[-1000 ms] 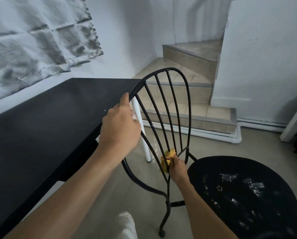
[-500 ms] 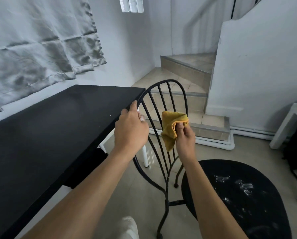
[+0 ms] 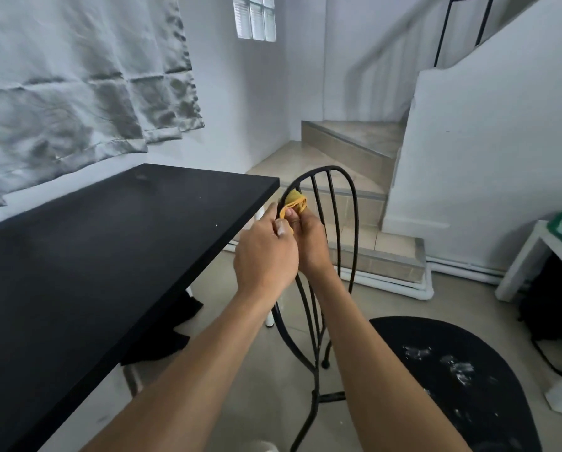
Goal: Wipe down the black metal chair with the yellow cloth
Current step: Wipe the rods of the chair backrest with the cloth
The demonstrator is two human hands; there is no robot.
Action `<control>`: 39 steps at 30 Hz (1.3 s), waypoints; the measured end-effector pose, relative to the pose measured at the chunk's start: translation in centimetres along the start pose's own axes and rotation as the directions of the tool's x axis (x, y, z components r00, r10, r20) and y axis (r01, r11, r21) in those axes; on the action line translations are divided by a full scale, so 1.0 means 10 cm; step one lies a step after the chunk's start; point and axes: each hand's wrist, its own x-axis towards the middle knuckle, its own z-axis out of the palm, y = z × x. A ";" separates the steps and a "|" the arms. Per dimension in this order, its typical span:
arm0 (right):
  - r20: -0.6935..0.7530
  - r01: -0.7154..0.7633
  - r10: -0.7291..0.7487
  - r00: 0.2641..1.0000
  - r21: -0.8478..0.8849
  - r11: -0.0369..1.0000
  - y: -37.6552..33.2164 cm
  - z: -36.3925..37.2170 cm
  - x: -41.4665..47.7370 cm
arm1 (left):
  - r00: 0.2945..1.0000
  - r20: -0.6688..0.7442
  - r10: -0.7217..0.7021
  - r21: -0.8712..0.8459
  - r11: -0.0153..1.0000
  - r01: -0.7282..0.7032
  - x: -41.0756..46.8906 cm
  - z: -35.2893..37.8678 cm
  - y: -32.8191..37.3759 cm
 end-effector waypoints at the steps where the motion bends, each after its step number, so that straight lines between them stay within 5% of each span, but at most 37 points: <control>1: 0.026 0.013 -0.013 1.000 -0.021 1.000 0.05 -0.02 0.00 | 1.000 -0.001 0.001 0.006 1.000 -0.001 0.00 0.00 0.00; 7: 0.116 0.021 -0.006 0.993 -0.128 0.992 0.53 -0.20 -0.24 | 1.000 -0.005 0.031 0.043 0.999 -0.030 0.00 0.01 0.01; 13: 0.173 -0.288 0.305 0.937 -0.116 0.951 1.25 -0.41 -0.86 | 0.998 0.011 0.062 0.032 0.998 -0.062 -0.01 -0.01 0.00; 18: 0.100 -0.508 0.571 0.815 -0.351 0.787 1.79 -0.43 -1.28 | 0.998 0.016 0.054 0.001 0.999 -0.054 -0.04 -0.01 0.02; 27: 0.087 -0.282 0.478 0.874 -0.709 0.646 1.95 -0.55 -1.47 | 0.999 0.022 0.038 0.000 0.999 -0.038 -0.04 0.00 0.02; 29: 0.046 -0.368 0.513 0.857 -0.642 0.673 1.88 -0.53 -1.50 | 0.999 0.025 0.028 -0.013 1.000 -0.027 -0.03 -0.01 0.02; 33: -0.115 -0.583 0.572 0.812 -0.219 0.783 1.79 -0.61 -1.63 | 1.000 0.027 0.013 -0.098 0.995 -0.011 -0.05 -0.02 0.02; 39: -0.263 -0.362 0.355 0.897 0.025 0.932 0.93 -0.83 -1.46 | 1.000 0.021 0.001 -0.114 0.994 0.002 -0.04 -0.02 0.00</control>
